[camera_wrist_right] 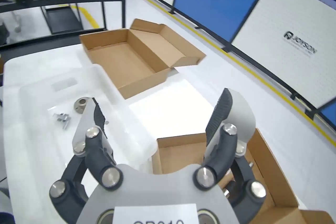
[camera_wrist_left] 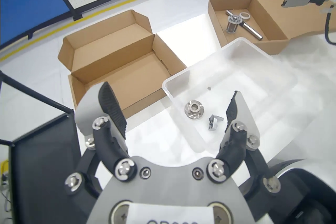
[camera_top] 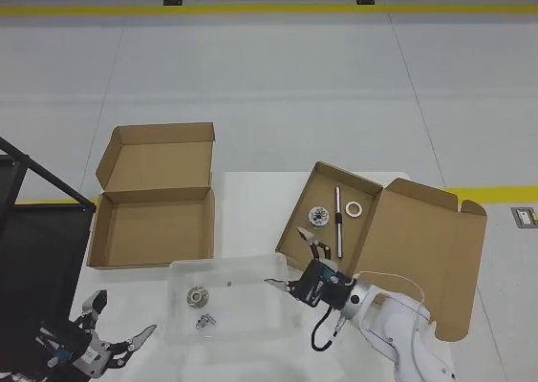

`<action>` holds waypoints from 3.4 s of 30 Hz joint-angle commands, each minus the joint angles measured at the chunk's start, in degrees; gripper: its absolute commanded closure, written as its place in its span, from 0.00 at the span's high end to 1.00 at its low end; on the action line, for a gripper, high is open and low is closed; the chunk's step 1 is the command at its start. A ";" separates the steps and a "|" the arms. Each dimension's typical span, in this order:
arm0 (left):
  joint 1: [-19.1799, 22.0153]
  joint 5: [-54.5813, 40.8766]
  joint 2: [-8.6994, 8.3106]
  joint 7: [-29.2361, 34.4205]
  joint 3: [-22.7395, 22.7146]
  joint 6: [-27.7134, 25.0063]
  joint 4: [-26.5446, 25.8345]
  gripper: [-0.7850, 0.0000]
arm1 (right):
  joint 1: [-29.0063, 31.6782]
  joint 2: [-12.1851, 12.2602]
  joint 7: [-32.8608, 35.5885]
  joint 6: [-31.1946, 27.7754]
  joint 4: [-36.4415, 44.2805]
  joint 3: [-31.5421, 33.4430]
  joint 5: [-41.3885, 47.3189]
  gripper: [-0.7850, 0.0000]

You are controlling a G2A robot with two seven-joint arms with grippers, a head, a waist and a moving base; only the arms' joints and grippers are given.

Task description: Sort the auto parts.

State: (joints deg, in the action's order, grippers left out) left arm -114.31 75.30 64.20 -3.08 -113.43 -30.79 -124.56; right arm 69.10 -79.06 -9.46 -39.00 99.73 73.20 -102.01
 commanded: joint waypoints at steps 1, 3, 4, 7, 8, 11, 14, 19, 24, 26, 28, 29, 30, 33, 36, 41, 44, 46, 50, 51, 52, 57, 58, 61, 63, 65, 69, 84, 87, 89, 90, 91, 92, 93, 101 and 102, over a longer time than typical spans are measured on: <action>0.74 1.58 -0.19 4.96 0.16 -0.49 -3.19 1.00 | 1.37 0.93 -4.63 -4.85 1.07 1.01 -3.79 1.00; 2.97 3.22 -0.42 10.76 1.42 -0.31 -5.73 1.00 | 3.06 2.26 -9.80 -10.45 2.75 2.55 -8.92 1.00; 3.76 3.58 -0.50 12.60 2.06 -0.37 -6.27 1.00 | 3.48 2.67 -11.29 -12.12 3.33 2.96 -10.55 1.00; 8.22 7.27 -0.97 19.63 5.28 -1.93 -7.52 1.00 | 5.70 4.64 -19.06 -17.49 5.93 3.95 -18.80 1.00; 9.83 8.25 -1.12 21.79 6.72 -2.79 -7.33 1.00 | 6.61 5.30 -21.98 -17.85 6.45 4.35 -21.19 1.00; 14.71 10.77 -1.43 27.19 11.13 -4.18 -6.21 1.00 | 9.12 7.36 -31.31 -17.38 7.31 5.16 -28.46 1.00; 19.59 12.78 -1.77 33.18 14.81 -7.05 -4.98 1.00 | 10.77 8.83 -37.68 -15.83 7.03 6.06 -32.97 1.00; 20.51 13.02 -1.80 34.05 15.33 -7.08 -4.75 1.00 | 10.77 8.83 -37.68 -15.83 7.03 6.06 -32.97 1.00; 20.51 13.02 -1.80 34.05 15.33 -7.08 -4.75 1.00 | 10.77 8.83 -37.68 -15.83 7.03 6.06 -32.97 1.00; 20.28 16.16 -1.95 37.07 16.40 -8.41 -4.29 1.00 | 10.77 8.83 -37.68 -15.83 7.03 6.06 -32.97 1.00; 21.05 19.54 -2.02 42.07 20.11 -9.74 -4.00 1.00 | 10.77 8.83 -37.68 -15.83 7.03 6.06 -32.97 1.00; 21.94 20.30 -2.02 44.80 22.17 -10.91 -3.71 1.00 | 10.77 8.83 -37.68 -15.83 7.03 6.06 -32.97 1.00; 23.24 20.45 -1.98 46.55 24.13 -11.71 -3.34 1.00 | 10.77 8.83 -37.68 -15.83 7.03 6.06 -32.97 1.00; 26.98 17.86 -1.72 52.71 28.64 -13.54 -1.03 1.00 | 10.77 8.83 -37.68 -15.83 7.03 6.06 -32.97 1.00; 30.89 12.16 -1.35 59.02 31.67 -14.18 2.12 1.00 | 10.77 8.83 -37.68 -15.83 7.03 6.06 -32.97 1.00; 37.80 7.10 -1.48 66.31 36.63 -10.26 8.28 1.00 | 10.77 8.83 -37.68 -15.83 7.03 6.06 -32.97 1.00; 41.55 5.74 -1.87 68.71 39.85 -7.86 11.23 0.98 | 10.77 8.83 -37.68 -15.83 7.03 6.06 -32.97 1.00; 43.88 4.05 -2.16 70.05 41.49 -6.52 13.18 0.89 | 10.77 8.83 -37.68 -15.83 7.03 6.06 -32.97 1.00; 48.14 0.96 -2.88 72.19 44.59 -4.39 17.21 0.74 | 10.77 8.83 -37.68 -15.83 7.03 6.06 -32.97 1.00; 49.09 0.11 -3.05 72.51 45.31 -4.06 18.09 0.73 | 10.77 8.83 -37.68 -15.83 7.03 6.06 -32.97 1.00; 49.97 -0.65 -3.24 72.69 45.95 -3.89 18.93 0.65 | 10.77 8.83 -37.68 -15.83 7.03 6.06 -32.97 1.00; 53.91 -3.86 -4.05 74.05 48.06 -2.52 23.23 0.55 | 10.77 8.83 -37.68 -15.83 7.03 6.06 -32.97 1.00; 54.30 -4.31 -4.12 74.12 48.29 -2.45 23.69 0.54 | 10.77 8.83 -37.68 -15.83 7.03 6.06 -32.97 1.00; 55.85 -4.65 -4.34 74.72 49.33 -1.85 25.62 0.55 | 10.77 8.83 -37.68 -15.83 7.03 6.06 -32.97 1.00; 56.64 -5.10 -4.40 74.66 49.92 -1.91 26.89 0.55 | 10.77 8.83 -37.68 -15.83 7.03 6.06 -32.97 1.00; 57.45 -5.54 -4.37 74.62 50.43 -1.94 28.26 0.54 | 10.77 8.83 -37.68 -15.83 7.03 6.06 -32.97 1.00; 58.90 -5.89 -4.15 74.23 51.68 -2.19 30.84 0.53 | 10.77 8.83 -37.68 -15.83 7.03 6.06 -32.97 1.00; 63.28 -5.17 -2.93 70.85 55.76 -0.02 38.86 0.45 | 10.77 8.83 -37.68 -15.83 7.03 6.06 -32.97 1.00; 63.52 -4.91 -2.85 71.29 55.94 0.91 39.26 0.45 | 10.77 8.83 -37.68 -15.83 7.03 6.06 -32.97 1.00; 63.60 -5.06 -2.81 71.45 55.97 1.26 39.66 0.45 | 10.77 8.83 -37.68 -15.83 7.03 6.06 -32.97 1.00; 63.66 -5.25 -2.79 71.55 55.98 1.34 39.87 0.45 | 10.77 8.83 -37.68 -15.83 7.03 6.06 -32.97 1.00; 63.75 -5.40 -2.77 71.70 55.97 1.46 40.04 0.44 | 10.77 8.83 -37.68 -15.83 7.03 6.06 -32.97 1.00; 63.80 -5.50 -2.75 71.93 56.03 1.53 40.20 0.44 | 10.77 8.83 -37.68 -15.83 7.03 6.06 -32.97 1.00; 63.86 -5.64 -2.72 72.08 56.09 1.55 40.32 0.43 | 10.77 8.83 -37.68 -15.83 7.03 6.06 -32.97 1.00; 64.50 -5.86 -2.49 72.32 56.75 2.07 41.38 0.00 | 10.77 8.83 -37.68 -15.83 7.03 6.06 -32.97 1.00; 64.56 -5.88 -2.47 72.37 56.80 2.12 41.38 0.00 | 10.77 8.83 -37.68 -15.83 7.03 6.06 -32.97 1.00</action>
State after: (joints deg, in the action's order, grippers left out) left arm -49.80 69.44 61.72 69.23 -56.68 -28.73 -83.18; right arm 79.87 -70.22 -47.13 -54.83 106.75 79.26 -134.98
